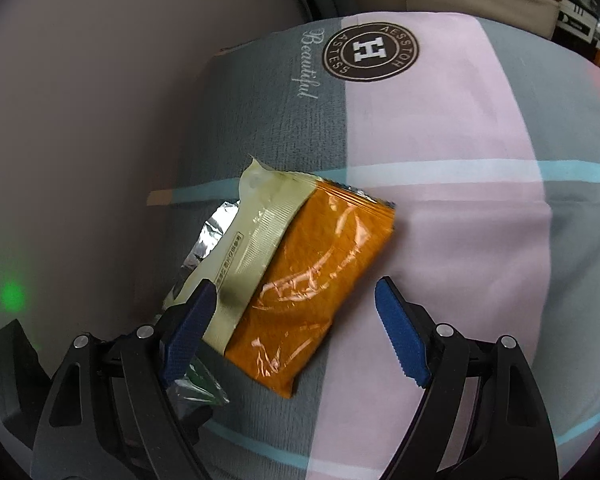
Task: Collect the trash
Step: 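Grasp the green mooncake pack with left tool while right tool grasps the orange pack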
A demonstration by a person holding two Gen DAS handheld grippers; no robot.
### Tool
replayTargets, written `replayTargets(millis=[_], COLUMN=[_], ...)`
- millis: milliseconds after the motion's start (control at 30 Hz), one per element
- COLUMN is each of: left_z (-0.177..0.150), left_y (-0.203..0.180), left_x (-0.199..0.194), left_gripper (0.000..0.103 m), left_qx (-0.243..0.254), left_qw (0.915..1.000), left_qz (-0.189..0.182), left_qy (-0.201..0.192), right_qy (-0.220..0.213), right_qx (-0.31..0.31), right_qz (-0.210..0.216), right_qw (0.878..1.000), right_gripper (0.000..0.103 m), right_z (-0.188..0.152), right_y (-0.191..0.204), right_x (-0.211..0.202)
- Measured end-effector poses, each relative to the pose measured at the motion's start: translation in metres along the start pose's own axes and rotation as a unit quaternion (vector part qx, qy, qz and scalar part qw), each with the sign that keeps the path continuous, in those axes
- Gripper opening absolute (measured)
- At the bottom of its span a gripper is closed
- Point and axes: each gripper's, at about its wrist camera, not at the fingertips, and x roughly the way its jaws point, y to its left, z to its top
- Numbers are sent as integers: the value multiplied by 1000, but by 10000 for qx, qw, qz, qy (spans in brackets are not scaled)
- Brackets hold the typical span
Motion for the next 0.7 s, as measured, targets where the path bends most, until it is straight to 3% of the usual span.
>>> replayTargets(millis=[100, 133, 167, 233, 267, 300, 333, 700], left_z=[2, 2, 2, 2, 0, -1, -3, -11], left_y=[0, 0, -1, -3, -4, -7, -10, -50], left_x=[-2, -3, -3, -3, -4, -6, -8, -20], left_gripper=[92, 85, 81, 75, 74, 72, 71, 71], left_qx=[-95, -101, -94, -131, -146, -171, -182, -186], left_qw=[9997, 9995, 9995, 9993, 9992, 9991, 9990, 9993], left_qz=[-199, -224, -236, -260, -277, -278, -275, -48], left_qy=[-138, -175, -187, -231, -248, -269, -288, -309], right_qy=[-37, -104, -107, -102, -118, -131, -87, -510], right_qx=[42, -4, -29, -51, -91, -144, -176, -290], right_qz=[101, 164, 221, 347, 367, 373, 382, 104], right_qw=[9999, 9998, 9997, 9993, 9992, 9991, 9991, 9982], right_gripper=[78, 77, 65, 57, 50, 36, 11, 10], right_z=[0, -1, -1, -3, -1, -1, -2, -14], right_y=[0, 1, 0, 0, -1, 0, 0, -24], right_x=[3, 3, 2, 2, 3, 3, 3, -40])
